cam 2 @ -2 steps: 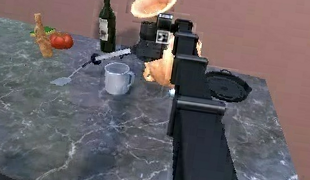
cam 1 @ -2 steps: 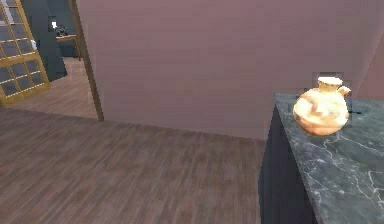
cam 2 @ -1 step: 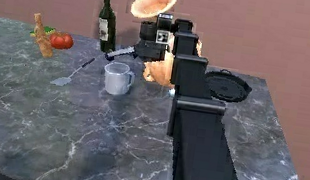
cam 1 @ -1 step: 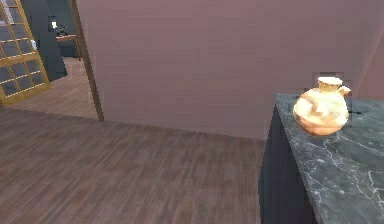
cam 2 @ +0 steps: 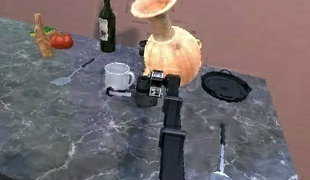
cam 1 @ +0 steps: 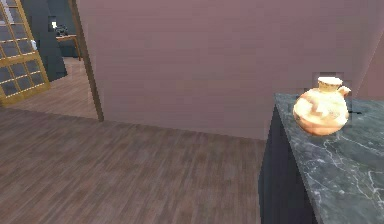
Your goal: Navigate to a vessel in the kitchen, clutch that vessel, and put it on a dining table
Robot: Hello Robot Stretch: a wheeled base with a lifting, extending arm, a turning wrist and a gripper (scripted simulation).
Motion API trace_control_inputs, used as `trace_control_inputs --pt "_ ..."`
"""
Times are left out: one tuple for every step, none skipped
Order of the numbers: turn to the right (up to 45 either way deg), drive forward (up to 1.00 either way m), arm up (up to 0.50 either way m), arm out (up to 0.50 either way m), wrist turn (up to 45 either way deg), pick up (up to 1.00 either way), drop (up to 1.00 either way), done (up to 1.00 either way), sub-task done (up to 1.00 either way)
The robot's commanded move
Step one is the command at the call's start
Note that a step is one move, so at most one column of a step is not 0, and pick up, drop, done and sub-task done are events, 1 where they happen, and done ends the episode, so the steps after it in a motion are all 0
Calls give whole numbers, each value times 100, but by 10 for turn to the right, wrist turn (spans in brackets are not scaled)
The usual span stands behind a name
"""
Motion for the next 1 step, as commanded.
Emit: trace_control_inputs --pt "0 0 0 0 0 100 0 0 0"
